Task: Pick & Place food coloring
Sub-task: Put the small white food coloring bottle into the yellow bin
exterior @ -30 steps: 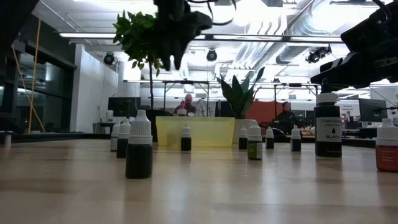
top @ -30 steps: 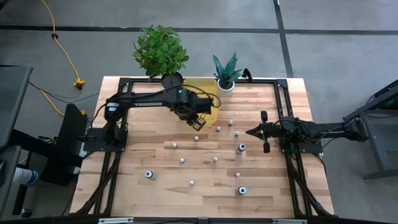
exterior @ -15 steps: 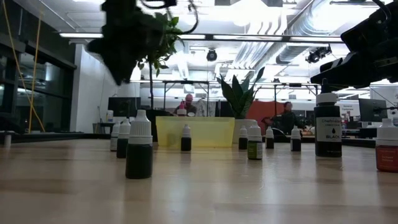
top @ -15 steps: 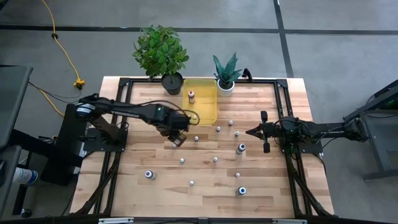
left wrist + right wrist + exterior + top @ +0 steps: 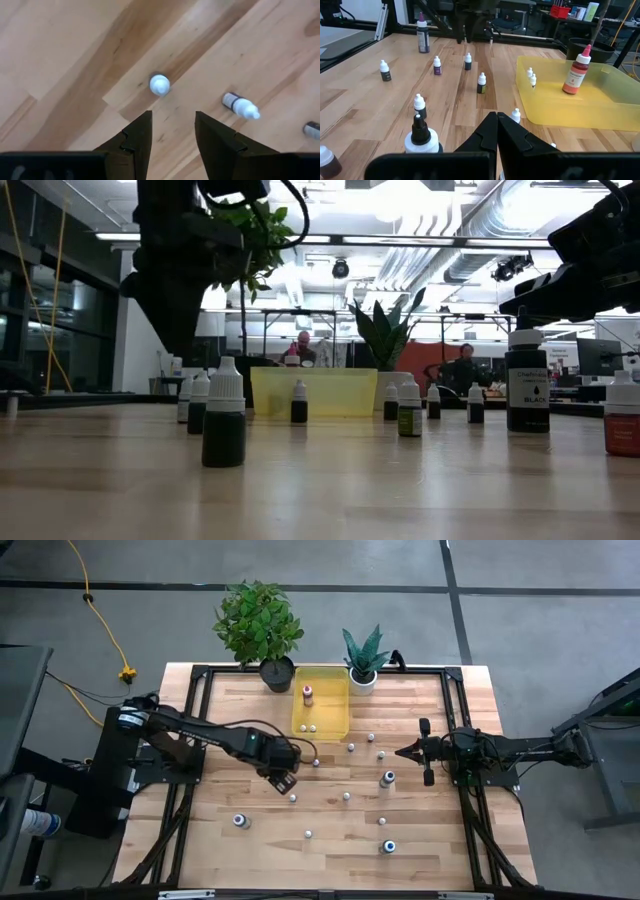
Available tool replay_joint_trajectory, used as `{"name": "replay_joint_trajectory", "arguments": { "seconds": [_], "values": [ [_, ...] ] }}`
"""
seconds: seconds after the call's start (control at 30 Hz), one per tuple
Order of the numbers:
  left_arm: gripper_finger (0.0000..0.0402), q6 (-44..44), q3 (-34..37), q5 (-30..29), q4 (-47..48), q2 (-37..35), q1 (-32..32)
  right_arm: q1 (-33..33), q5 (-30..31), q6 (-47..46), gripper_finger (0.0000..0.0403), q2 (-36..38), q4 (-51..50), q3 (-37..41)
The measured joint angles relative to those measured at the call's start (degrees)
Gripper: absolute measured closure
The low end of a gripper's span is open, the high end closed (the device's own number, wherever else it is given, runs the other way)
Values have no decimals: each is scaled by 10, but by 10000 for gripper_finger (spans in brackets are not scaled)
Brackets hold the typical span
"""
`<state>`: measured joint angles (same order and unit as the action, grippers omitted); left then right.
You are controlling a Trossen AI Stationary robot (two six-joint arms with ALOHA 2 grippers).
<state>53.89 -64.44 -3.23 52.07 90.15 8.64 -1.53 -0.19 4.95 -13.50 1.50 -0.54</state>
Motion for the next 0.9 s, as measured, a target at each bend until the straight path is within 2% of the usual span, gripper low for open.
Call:
{"name": "replay_joint_trajectory", "arguments": {
  "seconds": [0.27,0.9],
  "values": [
    [261,-10,5,-38,-1,3,0,0,0,0,402,0,0,0],
    [261,-41,4,-25,-39,63,0,0,0,0,402,-4,0,0]
  ]
}}
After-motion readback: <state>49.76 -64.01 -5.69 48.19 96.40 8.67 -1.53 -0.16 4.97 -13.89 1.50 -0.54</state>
